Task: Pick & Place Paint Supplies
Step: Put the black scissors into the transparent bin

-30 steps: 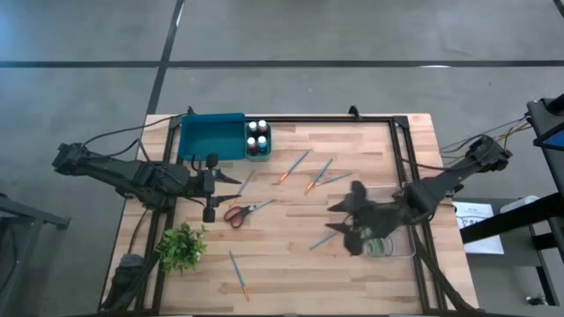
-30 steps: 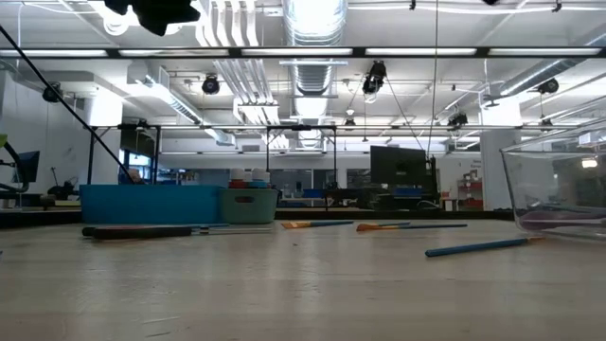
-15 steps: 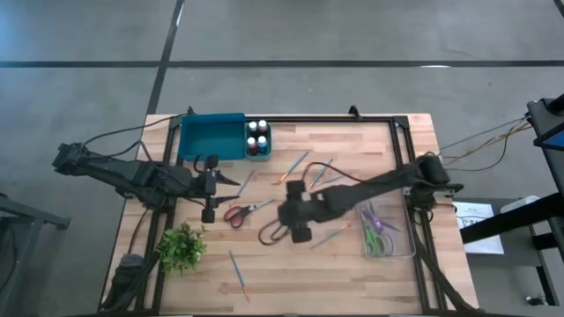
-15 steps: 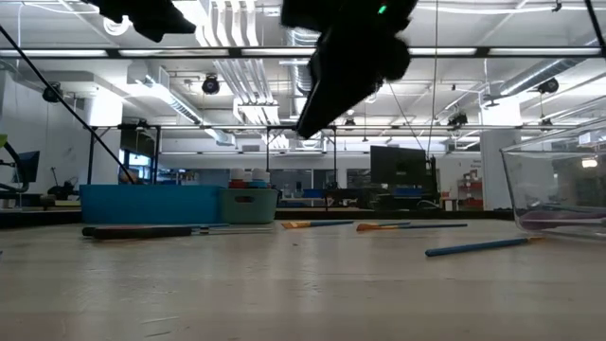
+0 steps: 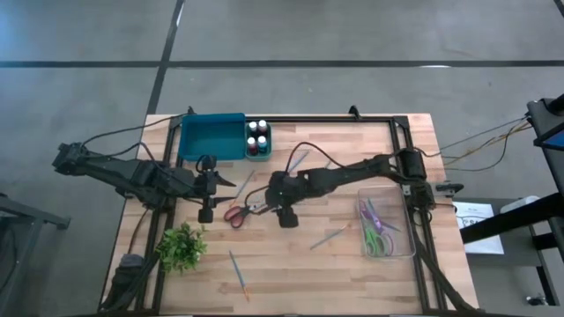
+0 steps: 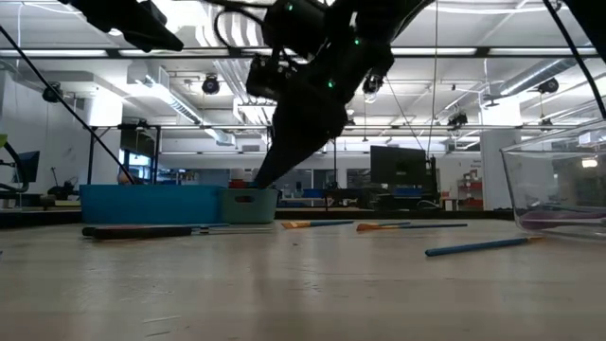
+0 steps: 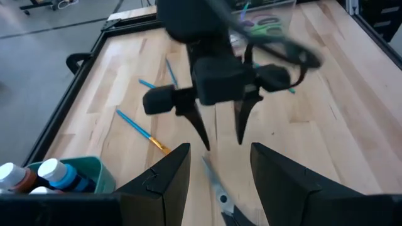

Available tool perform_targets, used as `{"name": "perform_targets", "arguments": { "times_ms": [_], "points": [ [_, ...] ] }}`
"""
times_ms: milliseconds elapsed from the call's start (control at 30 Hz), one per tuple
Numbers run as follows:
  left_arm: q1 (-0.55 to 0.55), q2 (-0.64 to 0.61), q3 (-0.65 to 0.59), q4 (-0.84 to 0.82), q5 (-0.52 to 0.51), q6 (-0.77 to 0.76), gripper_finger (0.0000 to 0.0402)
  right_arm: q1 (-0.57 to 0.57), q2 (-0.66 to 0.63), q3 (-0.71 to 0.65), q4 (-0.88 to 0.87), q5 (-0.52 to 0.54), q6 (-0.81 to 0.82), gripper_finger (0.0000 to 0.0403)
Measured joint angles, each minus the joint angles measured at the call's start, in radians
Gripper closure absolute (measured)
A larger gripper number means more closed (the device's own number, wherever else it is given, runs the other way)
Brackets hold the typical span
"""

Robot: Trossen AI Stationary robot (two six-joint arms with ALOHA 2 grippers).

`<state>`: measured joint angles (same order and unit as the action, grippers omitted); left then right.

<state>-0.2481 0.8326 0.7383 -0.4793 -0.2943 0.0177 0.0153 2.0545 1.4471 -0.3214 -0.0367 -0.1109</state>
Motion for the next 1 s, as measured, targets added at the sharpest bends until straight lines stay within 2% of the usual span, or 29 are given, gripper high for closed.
{"name": "perform_targets", "arguments": {
  "times_ms": [367, 700, 1000],
  "points": [
    [0.000, 0.000, 0.000, -0.008, 0.000, 0.000, 0.0229, -0.038, 0.087, -0.001, 0.109, -0.049, -0.002, 0.0188],
    [0.000, 0.000, -0.003, -0.011, 0.000, -0.004, 0.0229, -0.060, 0.107, 0.000, 0.201, -0.077, -0.013, 0.0188],
    [0.000, 0.000, -0.003, -0.008, 0.000, -0.004, 0.0229, -0.064, 0.109, -0.001, 0.210, -0.087, -0.020, 0.0188]
  ]
}}
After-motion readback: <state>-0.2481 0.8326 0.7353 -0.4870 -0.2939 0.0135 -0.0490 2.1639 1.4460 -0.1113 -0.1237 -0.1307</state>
